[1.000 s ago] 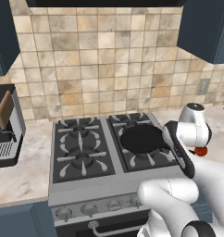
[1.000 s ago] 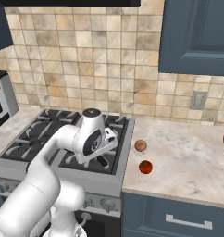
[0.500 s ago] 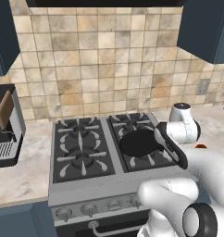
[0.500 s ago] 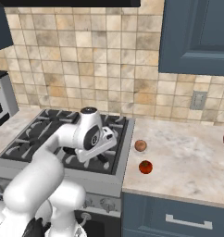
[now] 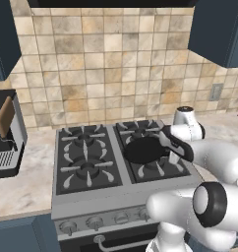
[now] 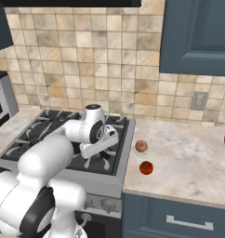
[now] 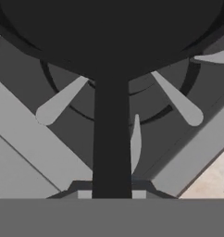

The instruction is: Place the pan on the front right burner on the stove. Then place the tomato and the onion in the pan and turn on the front right burner.

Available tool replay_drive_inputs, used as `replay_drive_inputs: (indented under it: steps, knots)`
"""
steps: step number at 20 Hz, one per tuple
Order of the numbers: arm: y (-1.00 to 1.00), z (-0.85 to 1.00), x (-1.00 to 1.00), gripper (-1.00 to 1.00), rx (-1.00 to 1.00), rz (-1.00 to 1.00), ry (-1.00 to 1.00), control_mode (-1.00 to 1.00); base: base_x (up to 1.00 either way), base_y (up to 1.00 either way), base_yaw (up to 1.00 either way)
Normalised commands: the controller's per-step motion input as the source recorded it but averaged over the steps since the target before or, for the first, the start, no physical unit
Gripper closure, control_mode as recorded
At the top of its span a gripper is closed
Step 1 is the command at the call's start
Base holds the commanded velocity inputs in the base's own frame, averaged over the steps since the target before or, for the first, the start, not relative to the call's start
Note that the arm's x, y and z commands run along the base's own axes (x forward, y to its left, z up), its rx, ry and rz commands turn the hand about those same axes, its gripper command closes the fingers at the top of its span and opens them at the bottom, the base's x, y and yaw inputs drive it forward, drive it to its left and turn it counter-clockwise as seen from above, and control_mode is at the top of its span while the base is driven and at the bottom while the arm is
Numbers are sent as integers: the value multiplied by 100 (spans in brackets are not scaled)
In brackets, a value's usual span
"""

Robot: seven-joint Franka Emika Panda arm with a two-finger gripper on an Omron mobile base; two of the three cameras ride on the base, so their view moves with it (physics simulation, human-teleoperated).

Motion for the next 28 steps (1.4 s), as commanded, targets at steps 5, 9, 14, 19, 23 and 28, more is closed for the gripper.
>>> replay_drive_inputs:
  steps: [5,9,14,19,23,28]
  knots:
    - [0,-42,9,100,-1,1,9,-100,0,0,0]
    - [-14,-37,-2,100,-1,0,10,-100,0,0,0]
    - [-33,-16,-1,100,0,0,3,-100,0,0,0]
    - [-15,-3,0,100,0,0,1,-100,0,0,0]
    - [0,-2,-5,100,0,0,0,-100,0,0,0]
    - [0,-7,-13,-100,0,0,1,-100,0,0,0]
